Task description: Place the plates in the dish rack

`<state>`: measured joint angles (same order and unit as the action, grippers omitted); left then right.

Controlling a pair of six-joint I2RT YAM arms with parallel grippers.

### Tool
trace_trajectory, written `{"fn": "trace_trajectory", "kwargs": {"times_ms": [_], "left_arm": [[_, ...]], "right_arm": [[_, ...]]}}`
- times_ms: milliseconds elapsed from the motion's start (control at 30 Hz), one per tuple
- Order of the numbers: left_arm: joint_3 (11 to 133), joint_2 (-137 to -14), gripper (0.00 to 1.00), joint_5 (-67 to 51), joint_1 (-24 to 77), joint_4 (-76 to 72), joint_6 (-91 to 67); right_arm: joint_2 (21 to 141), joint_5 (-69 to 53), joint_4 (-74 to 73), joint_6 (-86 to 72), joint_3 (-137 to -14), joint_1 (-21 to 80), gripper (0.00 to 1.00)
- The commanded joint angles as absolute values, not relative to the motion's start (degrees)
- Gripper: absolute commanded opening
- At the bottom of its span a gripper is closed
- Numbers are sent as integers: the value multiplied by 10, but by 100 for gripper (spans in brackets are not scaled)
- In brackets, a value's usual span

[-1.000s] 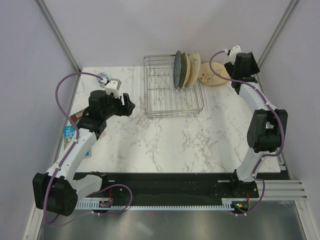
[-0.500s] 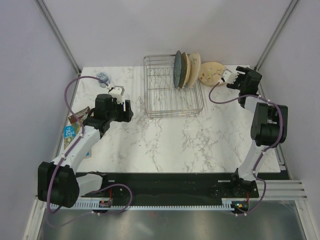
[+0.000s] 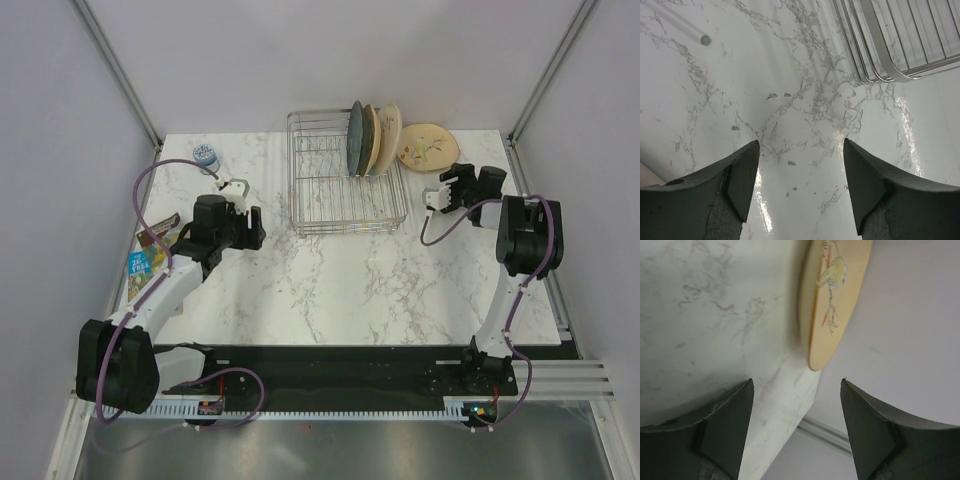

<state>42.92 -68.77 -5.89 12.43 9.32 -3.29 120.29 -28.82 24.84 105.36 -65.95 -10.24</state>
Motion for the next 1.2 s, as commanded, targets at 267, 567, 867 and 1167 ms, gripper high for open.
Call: {"fn": "trace_trajectory", "kwargs": {"times_ms": [267, 567, 867, 1167], "left_arm": [[429, -726, 74, -64, 118, 66, -19], [432, -740, 74, -66, 118, 65, -13], [429, -738, 74, -76, 118, 57, -25], [425, -701, 75, -82, 118, 55, -64]], "right_arm": [[1370, -333, 294, 1114, -805, -82, 67], [1432, -348, 173, 1188, -917, -82, 31], [1331, -344, 126, 1242, -783, -99, 0], [1022, -287, 23, 1266, -490, -147, 0]]}}
